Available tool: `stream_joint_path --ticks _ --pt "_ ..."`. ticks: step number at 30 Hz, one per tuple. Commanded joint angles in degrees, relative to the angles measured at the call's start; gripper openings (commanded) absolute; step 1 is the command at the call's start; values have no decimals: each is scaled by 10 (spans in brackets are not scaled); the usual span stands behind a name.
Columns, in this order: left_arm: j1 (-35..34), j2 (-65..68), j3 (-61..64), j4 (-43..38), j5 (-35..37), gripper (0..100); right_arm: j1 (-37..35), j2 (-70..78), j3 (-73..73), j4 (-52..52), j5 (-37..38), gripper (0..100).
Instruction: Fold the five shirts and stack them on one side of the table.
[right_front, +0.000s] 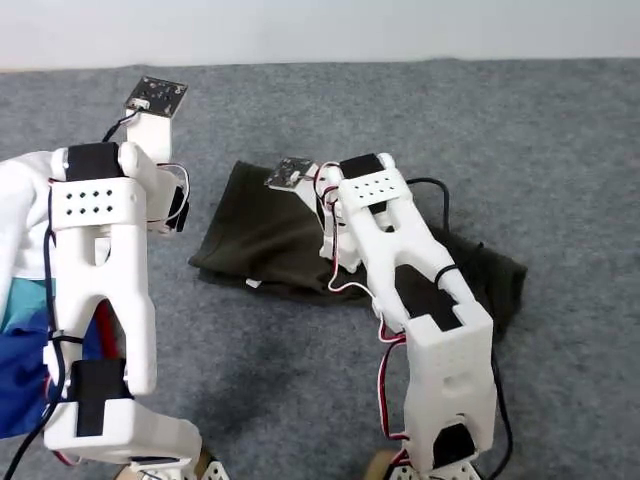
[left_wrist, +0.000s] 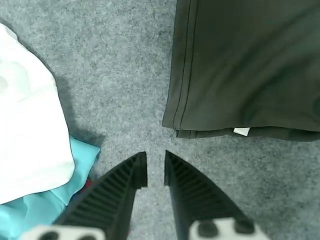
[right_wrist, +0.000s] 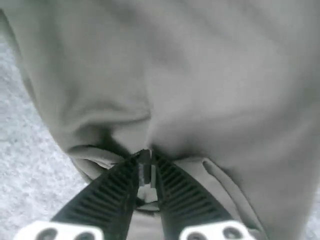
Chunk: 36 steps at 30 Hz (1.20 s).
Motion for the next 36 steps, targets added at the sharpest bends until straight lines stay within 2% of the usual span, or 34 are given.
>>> stream_joint_path --ticks 1,8,16,24,28,30,36 --pt "5 -26 -4 3 4 66 0 5 -25 30 -2 10" --pt "5 -26 -4 2 4 66 0 33 -25 108 -2 10" --pt "5 -26 -4 -6 4 66 -1 29 -46 99 -4 10" --pt "4 -26 -4 -6 4 66 1 29 -172 109 -6 10" --pt "1 -26 -4 -5 4 66 12 29 -241 173 -7 10" --pt "1 -30 -4 -3 4 66 22 29 -256 203 -23 10" --pt "0 -32 -4 3 5 66 47 4 -257 204 -117 9"
